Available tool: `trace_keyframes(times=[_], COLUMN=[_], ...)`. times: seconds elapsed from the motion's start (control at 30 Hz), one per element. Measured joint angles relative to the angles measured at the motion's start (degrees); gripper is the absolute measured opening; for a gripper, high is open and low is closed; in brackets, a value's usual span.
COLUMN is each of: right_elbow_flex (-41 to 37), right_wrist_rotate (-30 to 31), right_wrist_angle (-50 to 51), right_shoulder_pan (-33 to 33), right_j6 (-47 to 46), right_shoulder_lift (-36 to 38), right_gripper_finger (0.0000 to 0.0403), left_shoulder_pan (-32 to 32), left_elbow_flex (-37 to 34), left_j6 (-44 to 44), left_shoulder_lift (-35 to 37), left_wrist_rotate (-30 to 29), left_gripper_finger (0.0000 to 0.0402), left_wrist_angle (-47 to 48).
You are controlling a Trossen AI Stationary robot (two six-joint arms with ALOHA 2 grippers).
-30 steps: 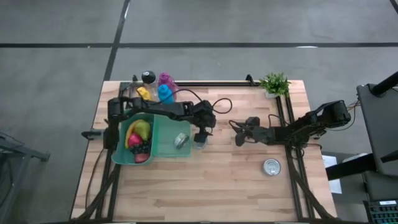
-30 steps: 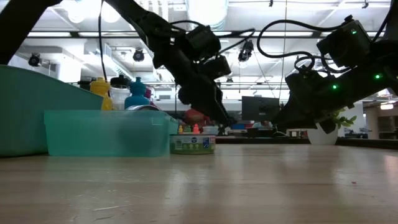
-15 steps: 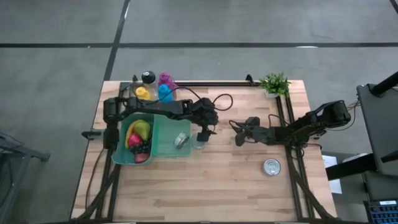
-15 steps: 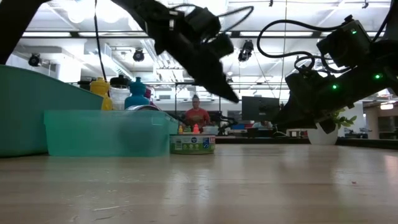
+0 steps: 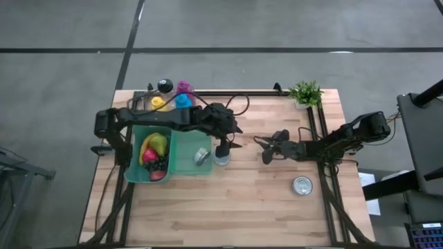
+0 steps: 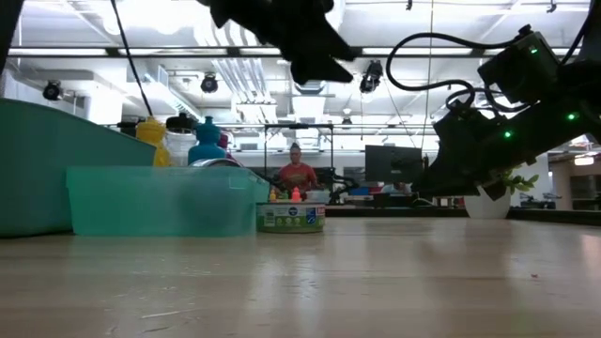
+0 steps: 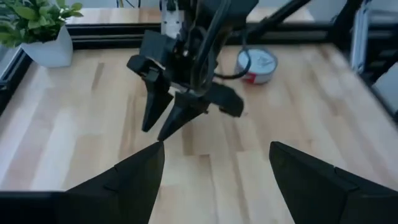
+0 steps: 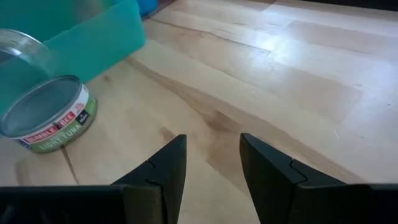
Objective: Pick & Place Food Item
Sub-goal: Put the green tuna can into the light green bin
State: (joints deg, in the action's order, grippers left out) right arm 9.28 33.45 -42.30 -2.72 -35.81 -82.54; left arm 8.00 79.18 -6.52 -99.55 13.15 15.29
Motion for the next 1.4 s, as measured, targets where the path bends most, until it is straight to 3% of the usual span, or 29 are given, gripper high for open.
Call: trace_keyframes(times=[0.3, 0.57, 0.7, 0.9, 1.0, 1.13, 1.4], right_elbow_flex=[0.60, 2.11, 4.21, 10.08, 13.73, 18.49, 27.46], right_wrist_rotate=[0.03, 0.02, -4.90, -20.85, -24.11, -25.51, -21.47], right_wrist_angle=[0.07, 0.07, -0.11, -0.07, 0.02, 2.00, 20.15], right_shoulder_pan=[0.53, 0.53, 0.46, 0.33, 0.35, 0.37, 0.37], right_j6=[-0.08, -0.73, -6.97, 8.67, 10.97, 14.09, 22.30], right_shoulder_lift=[0.04, 0.04, -0.03, -0.07, -0.07, -0.07, -0.83], right_gripper_finger=[0.0147, 0.0147, 0.0147, 0.0147, 0.0147, 0.0147, 0.0147], left_shoulder_pan=[-2.05, -2.50, -2.62, -2.46, -2.27, -2.35, -2.33], left_elbow_flex=[0.00, 0.00, -0.06, -0.76, -0.76, -0.76, -0.76], left_j6=[6.83, 7.45, 6.88, 0.55, -5.26, -8.19, 3.12], left_shoulder_lift=[2.12, 2.01, 2.01, 1.96, 1.99, 1.99, 1.99], left_wrist_rotate=[0.01, 0.00, -0.02, 0.00, -0.05, 0.00, -0.01], left_gripper_finger=[0.0296, 0.0296, 0.0296, 0.0296, 0.0296, 0.0296, 0.0296], left_wrist_angle=[0.75, 5.14, 5.86, 6.60, 7.16, 7.49, 7.77])
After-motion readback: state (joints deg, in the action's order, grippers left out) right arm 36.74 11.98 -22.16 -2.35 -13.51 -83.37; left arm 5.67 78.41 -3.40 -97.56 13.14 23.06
